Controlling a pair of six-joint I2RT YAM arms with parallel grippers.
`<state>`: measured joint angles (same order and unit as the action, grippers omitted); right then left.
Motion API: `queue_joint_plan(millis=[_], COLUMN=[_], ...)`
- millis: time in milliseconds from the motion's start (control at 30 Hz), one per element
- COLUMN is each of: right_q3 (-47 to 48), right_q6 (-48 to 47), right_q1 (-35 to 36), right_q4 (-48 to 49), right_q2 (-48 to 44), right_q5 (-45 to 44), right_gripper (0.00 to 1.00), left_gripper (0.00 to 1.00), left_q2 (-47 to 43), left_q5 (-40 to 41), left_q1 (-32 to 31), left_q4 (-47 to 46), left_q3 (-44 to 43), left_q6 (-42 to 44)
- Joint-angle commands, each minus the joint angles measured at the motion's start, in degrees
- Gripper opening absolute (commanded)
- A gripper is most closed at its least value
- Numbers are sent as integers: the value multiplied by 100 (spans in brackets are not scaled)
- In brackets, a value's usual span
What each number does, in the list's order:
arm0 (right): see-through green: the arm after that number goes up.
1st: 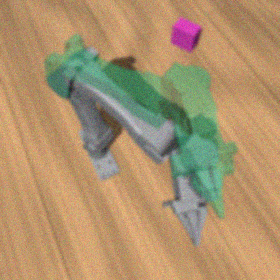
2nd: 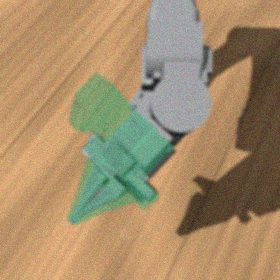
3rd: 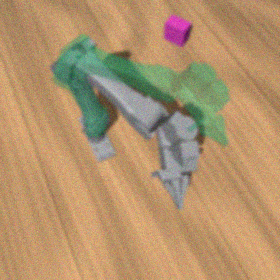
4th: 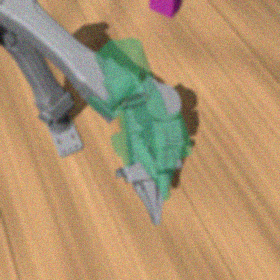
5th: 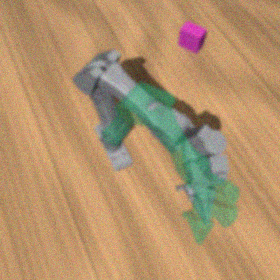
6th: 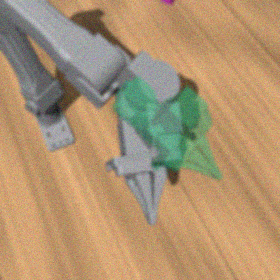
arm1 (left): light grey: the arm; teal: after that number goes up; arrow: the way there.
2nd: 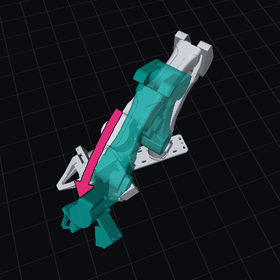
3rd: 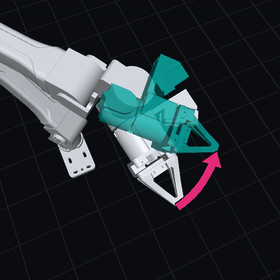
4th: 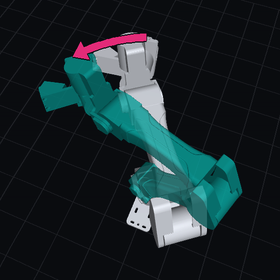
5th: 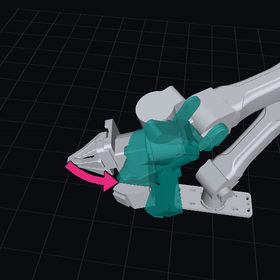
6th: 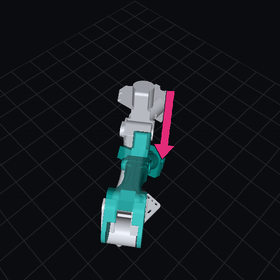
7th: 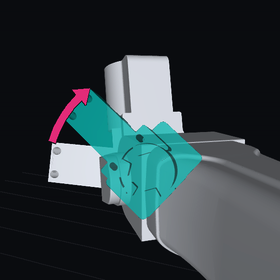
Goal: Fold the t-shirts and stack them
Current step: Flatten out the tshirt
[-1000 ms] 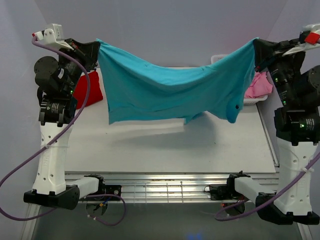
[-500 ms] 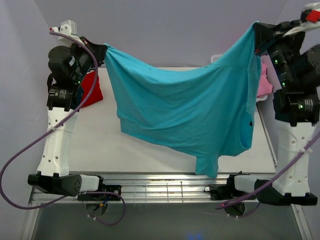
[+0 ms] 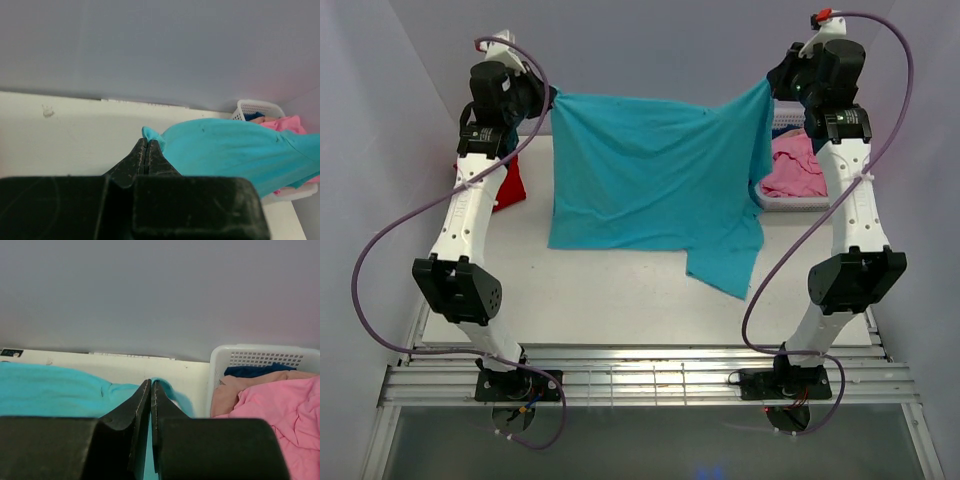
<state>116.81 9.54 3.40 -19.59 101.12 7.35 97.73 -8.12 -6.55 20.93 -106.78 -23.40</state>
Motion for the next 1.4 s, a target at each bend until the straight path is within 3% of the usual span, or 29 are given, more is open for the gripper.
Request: queue_joint_plan(millis=[0, 200, 467, 633, 767, 1033, 1233, 1367], right_q3=[1104, 1160, -183, -353, -107, 97, -1201, -1653], right_q6=[135, 145, 75, 48, 22, 92, 179, 224], right_q1=[-23, -23, -23, -23, -23, -23, -23, -23], right_q4=[589, 588, 650, 431, 97, -10, 586, 992], right_q2=[-400, -952, -2218, -2861, -3115, -3160, -2713, -1662], right_q5=[-68, -68, 222, 319, 311, 275, 389, 530], right_gripper=[8, 8, 8, 8, 8, 8, 8, 8], left_gripper=[0, 0, 0, 0, 1, 0, 0, 0], left_q2=[-124, -201, -1536, -2416, -2794, -2883, -2515, -1786], left_q5=[82, 4, -269, -164, -155, 21, 609, 1075], left_q1=[22, 22, 22, 22, 22, 22, 22, 22], left_q4=[-247, -212, -317, -108, 192, 359, 62, -229], left_q3=[-1176, -1557, -204, 359, 237, 570, 1747, 2328], left_q6=[195, 230, 178, 178, 117, -103, -156, -156])
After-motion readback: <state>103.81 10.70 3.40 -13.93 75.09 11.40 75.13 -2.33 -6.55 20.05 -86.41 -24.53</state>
